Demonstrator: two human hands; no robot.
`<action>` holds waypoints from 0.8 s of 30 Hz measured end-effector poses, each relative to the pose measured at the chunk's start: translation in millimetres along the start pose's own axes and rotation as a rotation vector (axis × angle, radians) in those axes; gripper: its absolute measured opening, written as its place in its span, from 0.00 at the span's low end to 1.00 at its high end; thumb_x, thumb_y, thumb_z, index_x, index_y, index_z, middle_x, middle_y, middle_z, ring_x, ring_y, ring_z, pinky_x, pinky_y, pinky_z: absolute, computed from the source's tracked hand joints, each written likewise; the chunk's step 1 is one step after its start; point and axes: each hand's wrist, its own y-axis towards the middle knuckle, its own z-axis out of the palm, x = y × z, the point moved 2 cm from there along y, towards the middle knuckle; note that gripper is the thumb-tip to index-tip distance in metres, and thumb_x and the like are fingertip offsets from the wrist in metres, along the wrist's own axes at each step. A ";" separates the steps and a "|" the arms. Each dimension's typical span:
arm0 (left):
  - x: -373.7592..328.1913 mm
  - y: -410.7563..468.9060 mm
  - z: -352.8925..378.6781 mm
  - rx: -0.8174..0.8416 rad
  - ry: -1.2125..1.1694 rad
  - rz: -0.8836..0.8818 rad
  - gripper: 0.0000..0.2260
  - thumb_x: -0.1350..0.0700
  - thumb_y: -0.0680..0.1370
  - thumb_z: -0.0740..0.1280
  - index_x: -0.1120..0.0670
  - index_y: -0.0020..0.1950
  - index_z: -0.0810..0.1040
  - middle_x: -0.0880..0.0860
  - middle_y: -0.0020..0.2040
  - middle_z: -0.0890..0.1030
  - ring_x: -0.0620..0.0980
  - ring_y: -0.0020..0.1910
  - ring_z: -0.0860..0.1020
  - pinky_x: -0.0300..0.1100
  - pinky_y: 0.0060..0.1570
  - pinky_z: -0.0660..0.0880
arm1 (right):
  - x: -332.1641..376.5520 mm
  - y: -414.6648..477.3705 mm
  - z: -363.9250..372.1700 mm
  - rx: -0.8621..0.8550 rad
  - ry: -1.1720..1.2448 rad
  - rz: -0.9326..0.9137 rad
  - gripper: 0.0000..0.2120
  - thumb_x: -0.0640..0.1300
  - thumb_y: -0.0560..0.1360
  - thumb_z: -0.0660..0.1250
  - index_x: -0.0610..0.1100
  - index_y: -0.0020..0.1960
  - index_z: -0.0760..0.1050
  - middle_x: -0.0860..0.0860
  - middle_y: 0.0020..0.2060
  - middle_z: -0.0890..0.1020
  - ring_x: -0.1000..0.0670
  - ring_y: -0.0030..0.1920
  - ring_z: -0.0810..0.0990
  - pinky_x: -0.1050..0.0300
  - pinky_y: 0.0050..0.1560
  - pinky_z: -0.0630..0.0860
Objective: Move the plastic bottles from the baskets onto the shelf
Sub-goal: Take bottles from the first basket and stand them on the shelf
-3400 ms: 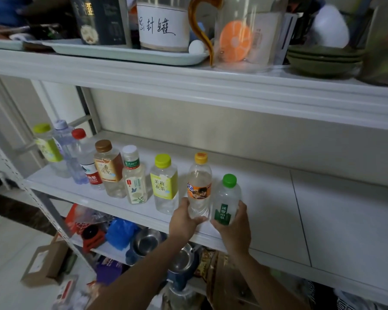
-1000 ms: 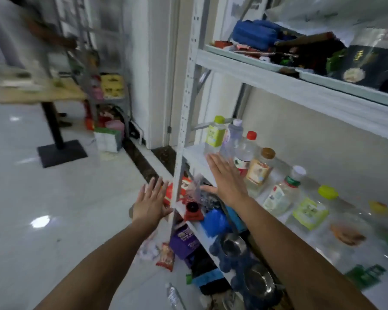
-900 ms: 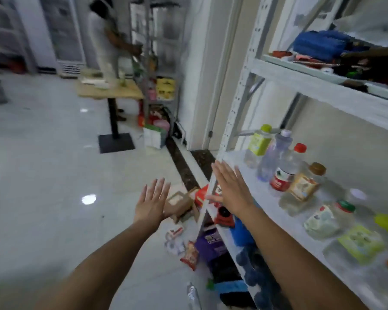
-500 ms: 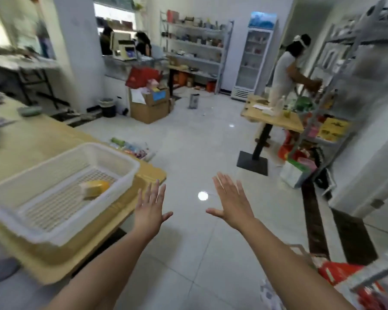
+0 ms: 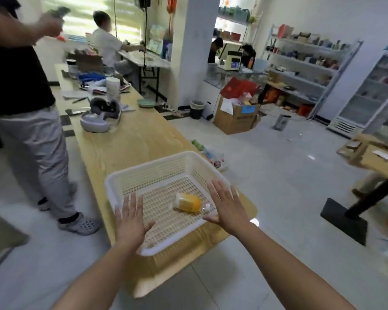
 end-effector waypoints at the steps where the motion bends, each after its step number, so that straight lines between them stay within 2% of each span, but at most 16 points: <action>1: 3.9 1.3 7.4 0.033 -0.004 -0.008 0.37 0.35 0.80 0.47 0.55 0.78 0.36 0.52 0.71 0.27 0.55 0.76 0.33 0.54 0.69 0.28 | 0.6 7.9 6.0 0.029 -0.005 0.000 0.48 0.67 0.73 0.59 0.45 0.77 0.35 0.50 0.77 0.38 0.50 0.76 0.37 0.47 0.73 0.33; 3: 6.4 7.7 15.0 0.043 -0.026 -0.011 0.35 0.36 0.80 0.46 0.55 0.78 0.36 0.53 0.75 0.30 0.54 0.76 0.34 0.55 0.72 0.32 | 0.3 22.9 17.4 0.068 -0.033 0.012 0.48 0.68 0.74 0.56 0.44 0.77 0.34 0.50 0.76 0.36 0.51 0.76 0.35 0.46 0.73 0.33; 6: 11.4 19.9 13.0 0.040 -0.028 0.013 0.34 0.37 0.81 0.45 0.54 0.78 0.35 0.54 0.77 0.33 0.53 0.76 0.33 0.54 0.71 0.32 | 4.1 42.3 30.6 0.134 -0.010 -0.015 0.47 0.68 0.73 0.57 0.44 0.78 0.38 0.47 0.77 0.40 0.48 0.77 0.39 0.47 0.71 0.32; 8: 15.9 25.0 12.2 0.043 0.014 0.014 0.34 0.38 0.82 0.47 0.55 0.78 0.36 0.55 0.77 0.34 0.54 0.77 0.35 0.54 0.72 0.33 | 8.1 52.9 42.9 0.193 -0.019 -0.038 0.47 0.71 0.71 0.55 0.45 0.78 0.40 0.47 0.78 0.47 0.46 0.77 0.46 0.46 0.74 0.37; 10: 18.1 27.7 10.9 0.045 0.050 0.008 0.34 0.41 0.82 0.49 0.56 0.78 0.36 0.55 0.78 0.34 0.54 0.77 0.36 0.53 0.73 0.35 | 10.3 61.6 58.9 0.227 -0.016 -0.035 0.48 0.74 0.68 0.49 0.45 0.76 0.44 0.46 0.77 0.54 0.44 0.76 0.55 0.45 0.75 0.43; 14: 23.1 37.2 13.7 0.049 0.081 0.000 0.33 0.44 0.83 0.52 0.56 0.78 0.37 0.54 0.77 0.34 0.54 0.77 0.37 0.52 0.72 0.31 | 2.1 71.6 80.4 0.207 0.066 -0.048 0.51 0.77 0.63 0.40 0.50 0.75 0.31 0.51 0.74 0.37 0.49 0.76 0.37 0.49 0.71 0.29; 17: 26.4 46.0 16.7 0.024 0.111 -0.002 0.32 0.46 0.83 0.52 0.55 0.78 0.37 0.52 0.73 0.30 0.53 0.77 0.37 0.50 0.65 0.23 | -11.0 84.9 87.2 0.203 0.067 -0.021 0.54 0.78 0.59 0.39 0.48 0.74 0.27 0.53 0.72 0.33 0.52 0.74 0.33 0.49 0.72 0.29; 19: 27.0 51.7 16.2 0.040 0.163 -0.017 0.32 0.45 0.83 0.51 0.56 0.78 0.35 0.52 0.74 0.30 0.53 0.77 0.36 0.51 0.70 0.28 | -16.7 97.6 90.2 0.247 0.078 -0.033 0.54 0.78 0.61 0.44 0.49 0.72 0.23 0.54 0.71 0.30 0.53 0.73 0.31 0.49 0.71 0.29; 21: 26.9 56.0 14.3 0.071 0.210 -0.024 0.33 0.43 0.83 0.50 0.55 0.77 0.33 0.53 0.76 0.33 0.53 0.77 0.36 0.51 0.74 0.34 | -22.5 114.4 97.6 0.283 0.077 -0.079 0.55 0.75 0.65 0.55 0.50 0.69 0.21 0.53 0.70 0.27 0.51 0.74 0.30 0.49 0.69 0.25; 22: 28.0 57.1 16.1 0.073 0.207 -0.026 0.33 0.42 0.83 0.49 0.55 0.77 0.33 0.53 0.77 0.33 0.53 0.77 0.36 0.51 0.74 0.35 | -23.7 123.3 101.9 0.280 0.072 -0.132 0.55 0.73 0.67 0.58 0.51 0.69 0.21 0.52 0.70 0.28 0.49 0.75 0.33 0.49 0.68 0.25; 24: 30.2 60.5 14.1 0.023 0.130 -0.028 0.31 0.40 0.81 0.47 0.54 0.78 0.40 0.55 0.78 0.43 0.53 0.78 0.43 0.50 0.74 0.37 | -21.9 141.9 106.0 0.255 -0.005 -0.272 0.54 0.70 0.67 0.62 0.50 0.75 0.30 0.50 0.75 0.35 0.45 0.77 0.47 0.44 0.71 0.33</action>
